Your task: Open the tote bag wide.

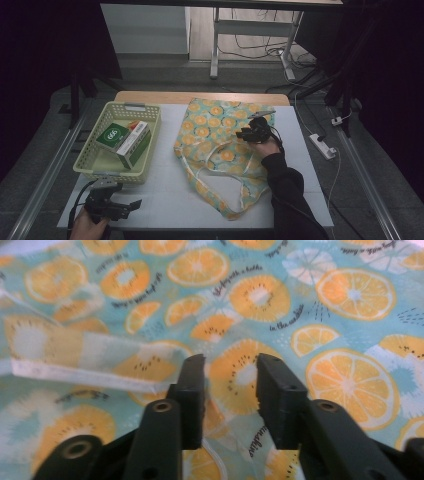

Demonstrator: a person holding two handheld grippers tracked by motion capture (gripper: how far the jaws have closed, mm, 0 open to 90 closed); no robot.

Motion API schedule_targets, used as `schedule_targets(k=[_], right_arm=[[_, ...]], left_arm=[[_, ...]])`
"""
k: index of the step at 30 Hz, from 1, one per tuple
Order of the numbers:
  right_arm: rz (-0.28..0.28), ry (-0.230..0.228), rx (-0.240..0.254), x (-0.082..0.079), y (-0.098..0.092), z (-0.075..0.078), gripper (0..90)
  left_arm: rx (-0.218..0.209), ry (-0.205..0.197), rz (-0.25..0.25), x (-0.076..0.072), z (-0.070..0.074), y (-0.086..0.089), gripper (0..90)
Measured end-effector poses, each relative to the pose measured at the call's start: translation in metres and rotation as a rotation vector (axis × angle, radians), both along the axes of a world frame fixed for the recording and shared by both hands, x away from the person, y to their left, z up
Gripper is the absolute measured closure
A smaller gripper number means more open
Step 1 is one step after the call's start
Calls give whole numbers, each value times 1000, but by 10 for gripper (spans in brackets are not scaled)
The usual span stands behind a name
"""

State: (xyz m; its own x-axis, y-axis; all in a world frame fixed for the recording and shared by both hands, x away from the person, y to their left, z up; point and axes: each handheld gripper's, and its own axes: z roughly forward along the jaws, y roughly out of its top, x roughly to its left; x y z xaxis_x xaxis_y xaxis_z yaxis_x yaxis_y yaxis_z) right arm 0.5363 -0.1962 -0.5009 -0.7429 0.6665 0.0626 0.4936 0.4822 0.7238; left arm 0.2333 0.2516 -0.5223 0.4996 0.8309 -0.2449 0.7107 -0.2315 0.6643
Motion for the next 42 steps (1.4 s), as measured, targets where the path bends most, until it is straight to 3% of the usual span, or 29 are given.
schedule_targets(k=[12, 16, 19, 27, 29, 35, 42], right_arm=[[75, 11, 17, -25, 10, 16, 385], [112, 28, 18, -37, 13, 19, 311], [133, 66, 22, -44, 16, 20, 233], [159, 86, 25, -62, 24, 19, 58], [189, 89, 11, -71, 28, 16, 38], [211, 113, -7, -85, 37, 8, 2], [268, 122, -106, -103, 51, -10, 0]], left_arm=[[-3, 0, 6, 0, 0, 0, 13], [-3, 1, 7, 0, 0, 0, 13], [-2, 1, 8, 0, 0, 0, 13], [-3, 1, 10, 0, 0, 0, 13], [-3, 1, 9, 0, 0, 0, 13], [-4, 0, 9, 0, 0, 0, 12], [-7, 1, 9, 0, 0, 0, 13]])
